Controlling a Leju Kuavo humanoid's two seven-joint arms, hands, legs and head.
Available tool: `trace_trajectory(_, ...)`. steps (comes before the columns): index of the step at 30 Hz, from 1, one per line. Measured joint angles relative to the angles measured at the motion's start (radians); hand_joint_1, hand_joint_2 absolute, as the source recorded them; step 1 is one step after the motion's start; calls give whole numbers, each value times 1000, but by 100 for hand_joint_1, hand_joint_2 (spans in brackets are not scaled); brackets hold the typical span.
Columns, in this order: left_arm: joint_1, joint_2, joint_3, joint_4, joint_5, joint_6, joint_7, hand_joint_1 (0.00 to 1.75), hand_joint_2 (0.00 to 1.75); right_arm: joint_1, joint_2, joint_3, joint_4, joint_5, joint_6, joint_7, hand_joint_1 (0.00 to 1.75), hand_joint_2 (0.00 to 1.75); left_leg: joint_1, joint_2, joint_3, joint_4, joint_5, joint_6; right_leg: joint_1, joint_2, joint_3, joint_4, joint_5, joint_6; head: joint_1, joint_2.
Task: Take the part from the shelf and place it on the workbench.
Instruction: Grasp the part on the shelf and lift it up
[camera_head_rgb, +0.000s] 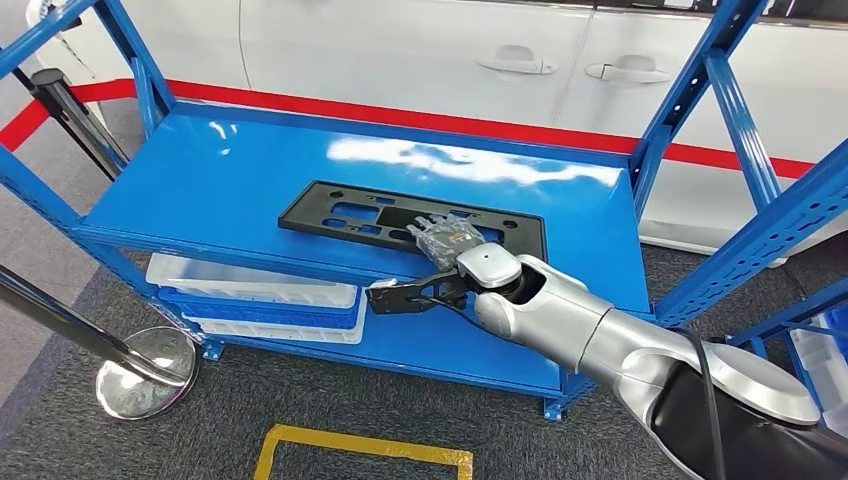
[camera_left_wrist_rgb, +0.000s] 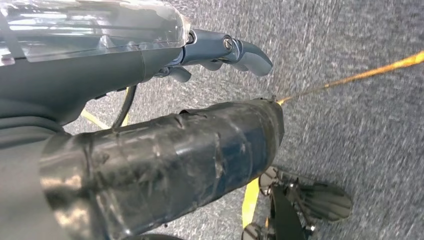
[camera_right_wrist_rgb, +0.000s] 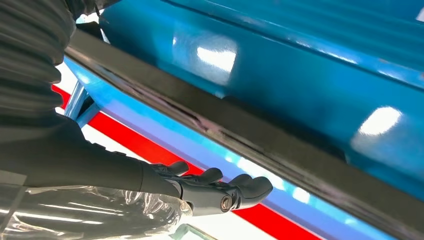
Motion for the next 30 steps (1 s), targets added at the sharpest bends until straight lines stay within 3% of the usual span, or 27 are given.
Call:
trace_trajectory(2,1,0,0,0,0,-3,3,0,0,-1,2,3,6,6,0,-3,0,175,0,-3,4,7,-8,-3,0,-1,37,-91,65,-6,0,0)
trace_trajectory(4,3,0,0,0,-1,-6,4,0,0,-4,5,3,8,9,0,-5,0,175,-2,-4,4,15,-16,-11,5,-1,86,-192,102,-14,0,0)
trace_trajectory(8,4,1,0,0,-5,-9,4,0,0,-7,10,3,11,10,2,-6,0,175,-3,-4,4,15,-21,-30,7,1,109,-236,102,-27,-1,0)
trace_trajectory(10,6,2,0,0,-6,-11,5,0,0,-10,13,3,13,11,2,-6,0,175,-2,-1,-7,44,-43,-41,1,0,119,-247,104,-35,-5,0)
trace_trajectory(13,5,2,0,0,-8,-15,5,0,0,-15,17,3,14,17,3,-4,0,175,4,2,-89,210,-118,-56,-1,-1,126,-251,102,-44,-10,0)
trace_trajectory(14,6,2,0,0,-9,-16,6,0,0,-15,17,3,14,21,3,-1,0,175,6,2,-114,255,-128,-59,-1,-1,126,-250,100,-45,-11,0)
trace_trajectory(15,7,2,0,0,-10,-17,7,0,0,-15,17,3,14,24,3,3,0,175,7,2,-125,268,-119,-61,-1,0,128,-249,98,-45,-10,0)
trace_trajectory(16,8,2,0,0,-11,-18,8,0,0,-15,17,3,14,26,3,7,0,175,9,2,-116,242,-92,-62,-1,1,129,-247,96,-44,-11,0)
trace_trajectory(18,10,2,0,0,-14,-19,10,0,0,-18,17,4,13,29,3,15,0,175,11,3,-61,120,-24,-60,-2,4,135,-245,89,-40,-10,0)
trace_trajectory(19,9,3,0,0,-15,-19,10,0,0,-21,17,4,13,30,3,17,0,175,9,2,-34,62,-4,-57,-1,4,136,-244,86,-36,-11,0)
trace_trajectory(21,8,4,0,0,-16,-21,10,0,0,-25,16,4,11,31,4,21,0,175,4,1,-11,15,-1,-47,1,5,133,-244,85,-27,-10,0)
trace_trajectory(24,8,5,0,0,-17,-22,10,0,0,-25,16,3,8,31,4,23,0,175,4,1,-4,2,0,-30,2,5,131,-240,78,-13,-8,0)
trace_trajectory(26,9,4,0,0,-18,-22,10,0,0,-27,15,3,7,32,3,23,0,175,7,3,6,-8,1,-17,2,3,103,-178,44,-6,-4,0)
trace_trajectory(28,9,5,0,0,-19,-22,9,0,0,-23,13,3,8,33,3,24,0,175,6,4,9,-9,-2,-7,1,1,38,-56,-4,-3,0,0)
trace_trajectory(30,8,6,0,0,-20,-22,9,0,0,-14,11,3,8,34,3,22,0,175,5,3,13,-7,-6,-3,0,1,-12,20,-12,-3,0,0)
